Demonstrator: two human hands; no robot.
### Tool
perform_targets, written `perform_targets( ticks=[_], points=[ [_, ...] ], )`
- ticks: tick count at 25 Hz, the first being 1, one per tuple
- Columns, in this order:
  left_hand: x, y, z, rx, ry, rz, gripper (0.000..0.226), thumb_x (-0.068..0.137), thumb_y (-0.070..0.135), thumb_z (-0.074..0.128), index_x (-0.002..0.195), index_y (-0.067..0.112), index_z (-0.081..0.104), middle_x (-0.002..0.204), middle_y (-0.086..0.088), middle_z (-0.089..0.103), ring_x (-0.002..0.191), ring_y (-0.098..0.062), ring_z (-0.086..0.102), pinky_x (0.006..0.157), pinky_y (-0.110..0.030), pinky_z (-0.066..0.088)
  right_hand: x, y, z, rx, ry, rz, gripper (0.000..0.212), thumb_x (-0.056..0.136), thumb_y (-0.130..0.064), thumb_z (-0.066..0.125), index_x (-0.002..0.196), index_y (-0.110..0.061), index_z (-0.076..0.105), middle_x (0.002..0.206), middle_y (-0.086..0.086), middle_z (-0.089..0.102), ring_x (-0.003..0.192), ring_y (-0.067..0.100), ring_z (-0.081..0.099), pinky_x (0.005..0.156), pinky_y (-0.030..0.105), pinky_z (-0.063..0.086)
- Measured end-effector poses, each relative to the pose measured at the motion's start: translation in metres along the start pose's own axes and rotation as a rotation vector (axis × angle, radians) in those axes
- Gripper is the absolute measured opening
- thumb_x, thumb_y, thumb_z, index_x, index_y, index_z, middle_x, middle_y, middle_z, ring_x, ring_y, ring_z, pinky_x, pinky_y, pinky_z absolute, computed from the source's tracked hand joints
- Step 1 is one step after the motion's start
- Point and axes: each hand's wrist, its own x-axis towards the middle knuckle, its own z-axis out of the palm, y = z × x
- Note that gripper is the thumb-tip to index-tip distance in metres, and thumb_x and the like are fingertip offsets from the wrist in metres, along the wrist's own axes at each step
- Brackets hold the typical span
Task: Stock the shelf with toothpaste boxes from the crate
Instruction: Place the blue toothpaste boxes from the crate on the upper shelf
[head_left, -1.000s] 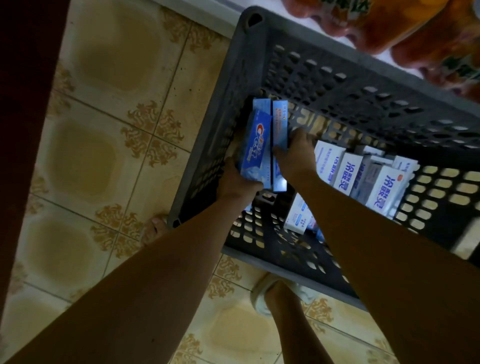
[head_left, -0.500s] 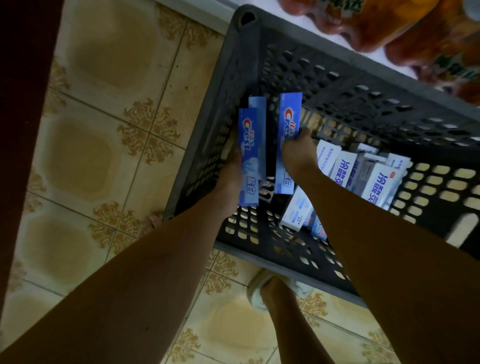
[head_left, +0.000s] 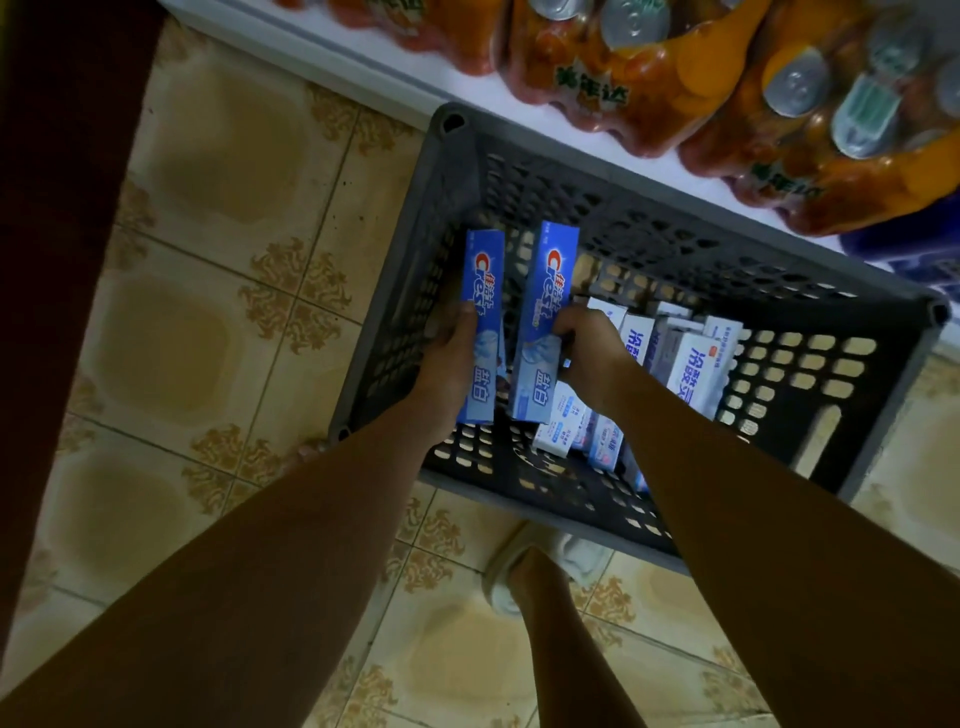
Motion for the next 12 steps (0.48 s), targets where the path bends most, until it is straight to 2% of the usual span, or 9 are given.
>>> perform_targets(
  ticks=[3,6,9,12],
  points=[
    [-0.022,0.004,-0.004,0.084,-0.103,0.077,0.044,0.093,0.051,0.057,0.129,0.025,0.054,0.112,0.0,0.071,0.096,-0.019,0.07,0.07,-0.031,0.057,-0.028,-0.002,0.002,0.055,-0.053,0.007,0.021,0.09,-0.004,0.043,0.073,-0.012,0.053,0.047,-0.003,0.06,0.048,0.014,0.06,0.058,0.028,0.045],
    [-0.062,0.023,-0.013,0.161,-0.207,0.142,0.043,0.089,0.04,0.067,0.128,0.023,0.056,0.11,0.003,0.071,0.093,-0.013,0.071,0.064,-0.023,0.057,-0.077,-0.01,0.003,0.097,-0.095,-0.034,0.012,0.094,-0.02,0.053,0.091,-0.015,0.064,0.068,-0.002,0.073,0.058,0.012,0.07,0.066,0.03,0.053],
    [-0.122,0.063,-0.018,0.141,-0.209,0.103,0.044,0.092,0.054,0.056,0.127,0.027,0.056,0.111,0.001,0.071,0.095,-0.017,0.07,0.078,-0.036,0.058,-0.145,-0.028,0.006,0.099,-0.037,-0.118,0.026,0.092,-0.029,0.064,0.11,-0.011,0.061,0.096,0.006,0.074,0.076,0.019,0.072,0.072,0.037,0.058],
    [-0.195,0.108,-0.029,0.03,-0.285,0.114,0.054,0.09,0.056,0.056,0.132,0.022,0.056,0.12,-0.008,0.07,0.105,-0.029,0.069,0.093,-0.05,0.054,-0.231,-0.053,0.017,0.09,-0.026,-0.196,0.042,0.089,-0.032,0.068,0.118,-0.004,0.055,0.113,0.014,0.071,0.097,0.033,0.07,0.089,0.052,0.055]
  ],
)
